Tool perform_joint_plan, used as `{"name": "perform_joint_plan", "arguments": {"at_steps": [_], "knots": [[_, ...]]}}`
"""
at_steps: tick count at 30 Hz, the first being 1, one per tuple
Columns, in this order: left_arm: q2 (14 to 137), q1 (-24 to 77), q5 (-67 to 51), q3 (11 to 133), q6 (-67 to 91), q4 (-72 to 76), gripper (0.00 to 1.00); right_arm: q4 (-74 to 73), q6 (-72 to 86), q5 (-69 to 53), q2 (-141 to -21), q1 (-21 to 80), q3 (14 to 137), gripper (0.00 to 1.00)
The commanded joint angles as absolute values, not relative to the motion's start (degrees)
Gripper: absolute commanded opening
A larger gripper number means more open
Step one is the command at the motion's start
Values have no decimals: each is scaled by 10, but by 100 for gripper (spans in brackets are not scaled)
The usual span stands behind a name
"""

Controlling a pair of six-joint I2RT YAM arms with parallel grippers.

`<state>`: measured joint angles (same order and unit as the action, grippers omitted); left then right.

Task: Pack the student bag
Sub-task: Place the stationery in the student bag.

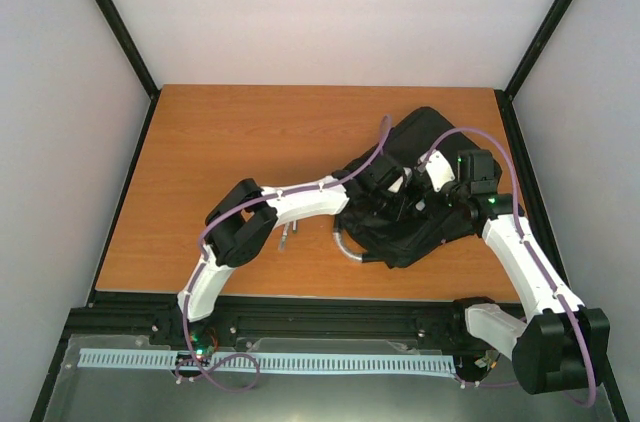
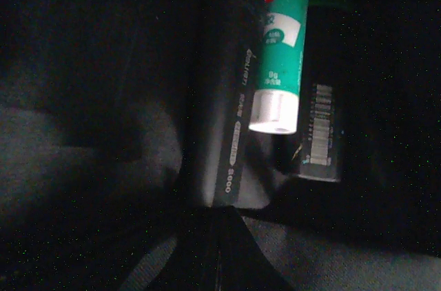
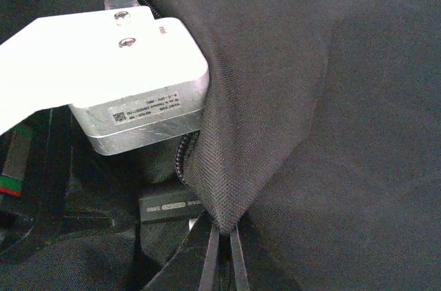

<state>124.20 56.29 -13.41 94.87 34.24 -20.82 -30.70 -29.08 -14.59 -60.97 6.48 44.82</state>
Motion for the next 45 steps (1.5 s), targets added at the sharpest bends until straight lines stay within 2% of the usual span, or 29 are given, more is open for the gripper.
{"name": "perform_joint_plan", "arguments": {"at_steps": [1,21,30,45], "knots": [[1252,563,-77,969,375,-128,1,-290,-291,-184,-603,68,454,3],[1233,563,-103,864,436,144,1,-289,-290,-181,-609,65,453,3],[1185,563,-90,740,468,240,1,-291,-286,-170,-620,59,455,3],[1262,563,-81,841,494,209,1,-294,-285,-176,-627,59,458,3]]}}
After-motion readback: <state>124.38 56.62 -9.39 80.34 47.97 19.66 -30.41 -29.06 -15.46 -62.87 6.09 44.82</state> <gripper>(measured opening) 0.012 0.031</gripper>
